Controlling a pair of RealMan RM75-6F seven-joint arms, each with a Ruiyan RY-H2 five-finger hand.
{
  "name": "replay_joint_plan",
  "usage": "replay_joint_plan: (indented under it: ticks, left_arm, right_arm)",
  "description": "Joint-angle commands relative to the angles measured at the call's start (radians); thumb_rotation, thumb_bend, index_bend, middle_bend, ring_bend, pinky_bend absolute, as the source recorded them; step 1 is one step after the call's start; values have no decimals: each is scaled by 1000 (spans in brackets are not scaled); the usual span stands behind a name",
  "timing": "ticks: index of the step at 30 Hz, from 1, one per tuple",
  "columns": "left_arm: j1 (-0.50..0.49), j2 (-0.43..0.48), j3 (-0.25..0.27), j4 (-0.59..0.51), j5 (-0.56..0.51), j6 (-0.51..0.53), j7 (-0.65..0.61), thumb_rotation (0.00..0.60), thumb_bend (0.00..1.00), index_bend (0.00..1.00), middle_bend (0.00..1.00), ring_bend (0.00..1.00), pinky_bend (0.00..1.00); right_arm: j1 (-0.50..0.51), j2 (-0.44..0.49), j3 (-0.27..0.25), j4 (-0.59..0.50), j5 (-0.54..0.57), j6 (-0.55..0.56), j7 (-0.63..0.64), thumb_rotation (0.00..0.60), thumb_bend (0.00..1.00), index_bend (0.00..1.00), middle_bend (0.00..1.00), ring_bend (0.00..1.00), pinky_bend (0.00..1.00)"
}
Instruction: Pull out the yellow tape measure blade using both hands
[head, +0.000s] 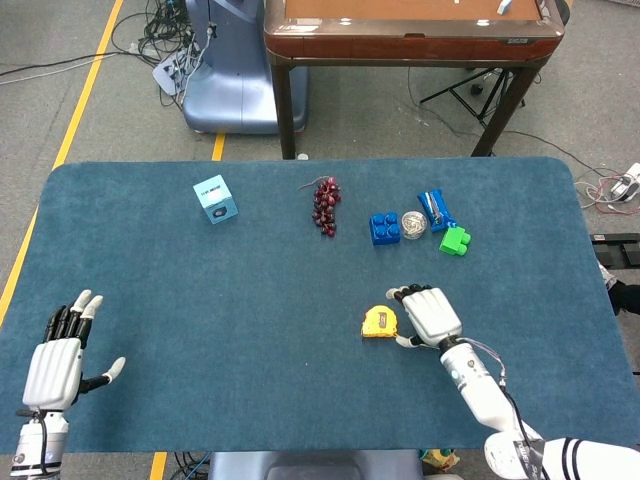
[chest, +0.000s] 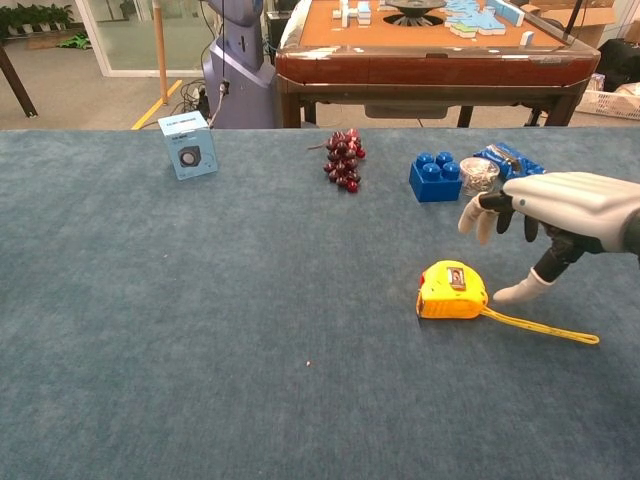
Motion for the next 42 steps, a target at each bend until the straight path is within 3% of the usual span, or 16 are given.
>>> replay_joint_plan:
  ticks: [1, 12, 27, 30, 35, 42]
  left_arm:
    - [1, 1, -1, 1, 2, 0, -4, 600, 196, 18, 0, 0, 0]
    - [7, 3, -2, 6, 1, -6, -18, 600, 196, 18, 0, 0, 0]
    - [10, -4, -7, 18, -1, -11, -30, 600, 196, 18, 0, 0, 0]
    - [10, -5, -8, 19, -1, -12, -30, 600, 195, 18, 0, 0, 0]
    - [7, -4, -12, 17, -8, -21, -38, 600, 195, 17, 0, 0, 0]
    - [-65, 26, -77, -9, -63, -117, -73, 600, 196, 18, 0, 0, 0]
  right_arm:
    - [19, -26, -1, 24, 20, -12, -13, 600, 207, 283, 334, 288, 372]
    - [65, -112, -18, 111, 68, -21, -40, 600, 207, 283, 334, 288, 372]
    - [102, -146, -27, 148, 112, -29, -47, 600, 210, 283, 335, 288, 372]
    - [109, -148, -31, 149, 115, -29, -49, 600, 288, 305, 357, 290, 372]
    - [113, -148, -28, 142, 124, -27, -35, 600, 506, 468, 488, 361, 372]
    - [144, -101, 29, 14, 160, -21, -18, 600, 562, 544, 553, 402, 372]
